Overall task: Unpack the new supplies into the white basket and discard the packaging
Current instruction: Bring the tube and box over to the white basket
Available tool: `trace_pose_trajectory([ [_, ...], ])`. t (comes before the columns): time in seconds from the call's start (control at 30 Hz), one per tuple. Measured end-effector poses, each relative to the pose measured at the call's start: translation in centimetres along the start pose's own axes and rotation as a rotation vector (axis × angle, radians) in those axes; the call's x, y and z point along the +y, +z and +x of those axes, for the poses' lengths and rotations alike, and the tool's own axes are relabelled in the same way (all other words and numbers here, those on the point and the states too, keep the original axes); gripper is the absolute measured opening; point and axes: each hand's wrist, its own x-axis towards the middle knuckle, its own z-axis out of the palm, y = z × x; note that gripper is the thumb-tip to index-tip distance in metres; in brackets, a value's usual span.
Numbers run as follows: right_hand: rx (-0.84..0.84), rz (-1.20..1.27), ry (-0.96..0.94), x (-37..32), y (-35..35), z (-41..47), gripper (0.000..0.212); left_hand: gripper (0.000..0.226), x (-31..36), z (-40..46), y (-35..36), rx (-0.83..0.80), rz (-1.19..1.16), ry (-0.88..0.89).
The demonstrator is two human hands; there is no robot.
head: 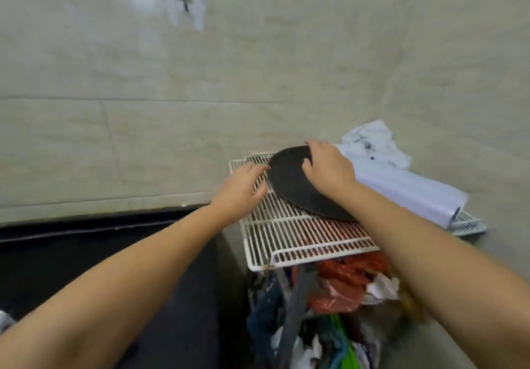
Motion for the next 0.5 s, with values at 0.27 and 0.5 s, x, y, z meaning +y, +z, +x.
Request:
trace_pose_trajectory([
  [0.27, -0.246, -0.437, 0.001, 12.4, 1.2, -1.9, 0.082, 0.031, 10.0, 7.1, 10.6, -0.411, 0.191, -0.052],
  [0.5, -0.339, -0.47, 0.064, 17.2, 1.3, 0.2, 0.086, 0.027, 9.4, 8.0, 13.6, -0.362, 0.231, -0.137],
])
